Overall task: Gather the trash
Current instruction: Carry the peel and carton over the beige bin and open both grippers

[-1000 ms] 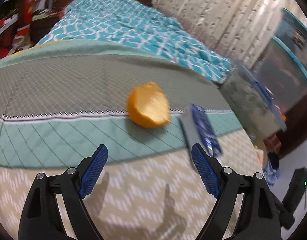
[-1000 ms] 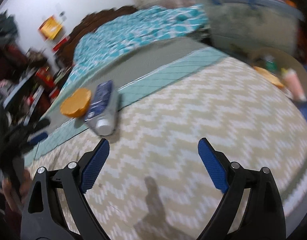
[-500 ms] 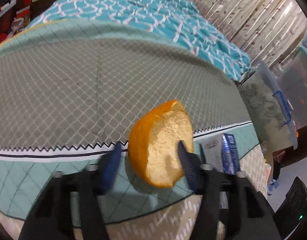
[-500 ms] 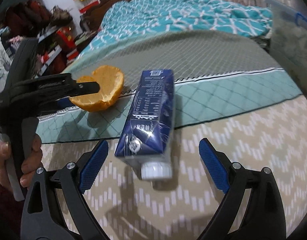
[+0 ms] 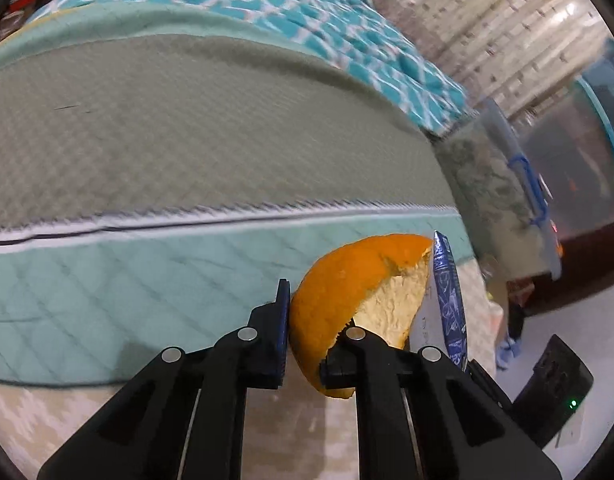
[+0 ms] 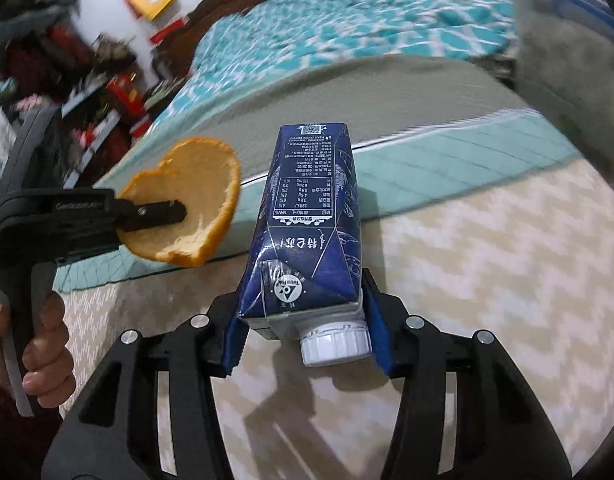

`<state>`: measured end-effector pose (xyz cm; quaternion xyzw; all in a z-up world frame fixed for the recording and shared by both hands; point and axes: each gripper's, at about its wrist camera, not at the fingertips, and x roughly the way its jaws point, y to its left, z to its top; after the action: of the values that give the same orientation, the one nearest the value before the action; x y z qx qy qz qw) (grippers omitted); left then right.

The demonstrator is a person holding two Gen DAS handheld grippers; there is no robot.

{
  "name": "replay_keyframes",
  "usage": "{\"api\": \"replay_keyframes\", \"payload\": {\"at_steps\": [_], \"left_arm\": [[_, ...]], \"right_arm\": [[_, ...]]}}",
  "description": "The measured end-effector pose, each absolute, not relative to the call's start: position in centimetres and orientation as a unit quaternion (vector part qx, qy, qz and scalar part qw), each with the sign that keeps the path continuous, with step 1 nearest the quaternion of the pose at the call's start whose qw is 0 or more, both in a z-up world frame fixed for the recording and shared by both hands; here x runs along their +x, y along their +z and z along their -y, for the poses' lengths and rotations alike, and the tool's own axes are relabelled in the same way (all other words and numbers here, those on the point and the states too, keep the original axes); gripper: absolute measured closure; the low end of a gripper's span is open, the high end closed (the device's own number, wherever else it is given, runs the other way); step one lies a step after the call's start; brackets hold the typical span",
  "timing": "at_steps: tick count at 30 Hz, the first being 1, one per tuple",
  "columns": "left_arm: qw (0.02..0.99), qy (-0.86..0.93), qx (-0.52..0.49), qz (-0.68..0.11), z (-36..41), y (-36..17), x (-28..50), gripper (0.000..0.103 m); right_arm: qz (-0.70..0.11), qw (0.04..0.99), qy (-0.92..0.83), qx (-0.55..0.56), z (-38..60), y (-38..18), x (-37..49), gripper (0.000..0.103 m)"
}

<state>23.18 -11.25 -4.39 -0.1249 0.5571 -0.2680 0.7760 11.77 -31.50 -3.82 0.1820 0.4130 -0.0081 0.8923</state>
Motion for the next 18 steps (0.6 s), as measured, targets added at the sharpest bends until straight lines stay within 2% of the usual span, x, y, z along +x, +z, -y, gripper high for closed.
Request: {"api": "replay_keyframes", "payload": {"at_steps": [5, 12, 18], "left_arm": [[0.757, -0.318, -0.086, -0.564, 19.1, -3.7, 21.7, 0.093], [0.717, -0.398, -0.022, -0.572, 35.7, -3.0, 19.8, 0.093], [0.693, -0.443, 0.015, -0.569, 47.8, -3.1, 17.8, 0.092]], "right_arm": [[-0.379, 0.899, -0.078, 0.206, 38.1, -3.1, 7.1, 0.051], [-0.341, 0.889, -0.181, 0.247, 49.8, -2.9, 1.2, 0.051], [-0.322, 0.878, -0.24, 0.259, 57.7, -2.6, -0.6, 0.05]]}}
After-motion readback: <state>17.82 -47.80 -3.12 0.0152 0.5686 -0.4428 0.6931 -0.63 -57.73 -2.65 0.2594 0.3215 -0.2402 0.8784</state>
